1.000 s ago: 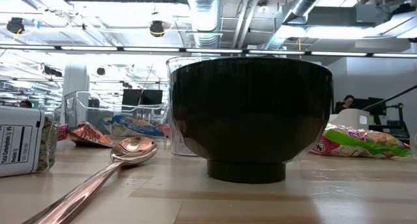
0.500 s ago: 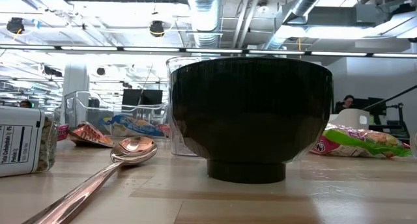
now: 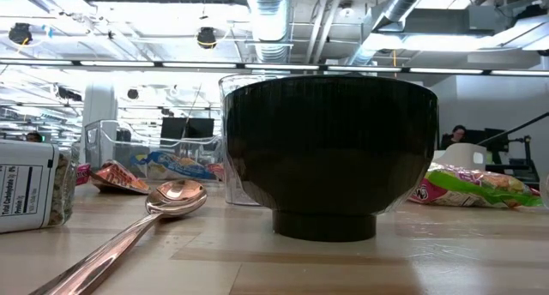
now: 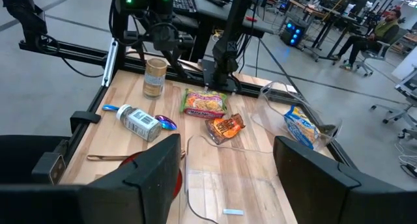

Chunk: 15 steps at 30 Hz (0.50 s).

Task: Pick & Place Food Item
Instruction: Put the gold spice bottle into the bottom transparent bin

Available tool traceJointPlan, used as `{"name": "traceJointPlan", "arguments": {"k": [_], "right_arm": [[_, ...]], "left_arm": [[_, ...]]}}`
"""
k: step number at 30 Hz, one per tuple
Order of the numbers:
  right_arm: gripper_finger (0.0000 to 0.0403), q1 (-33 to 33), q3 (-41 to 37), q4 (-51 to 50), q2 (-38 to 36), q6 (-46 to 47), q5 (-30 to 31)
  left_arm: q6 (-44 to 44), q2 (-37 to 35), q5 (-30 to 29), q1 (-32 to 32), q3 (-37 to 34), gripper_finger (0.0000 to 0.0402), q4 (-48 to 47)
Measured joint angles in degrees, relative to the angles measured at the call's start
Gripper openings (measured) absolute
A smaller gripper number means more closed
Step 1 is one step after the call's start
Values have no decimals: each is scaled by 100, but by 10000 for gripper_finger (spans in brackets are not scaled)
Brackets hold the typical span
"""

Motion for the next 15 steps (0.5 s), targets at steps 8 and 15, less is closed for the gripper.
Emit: {"name": "traceJointPlan", "arguments": {"k": [8,15], "right_arm": [[240,0,0,0,0,0,0],[240,4,0,-2,0,0,-1]], "left_arm": [[67,0,-4,143,-17,367,107],[141,0,-39,251,-17,337,101]]}}
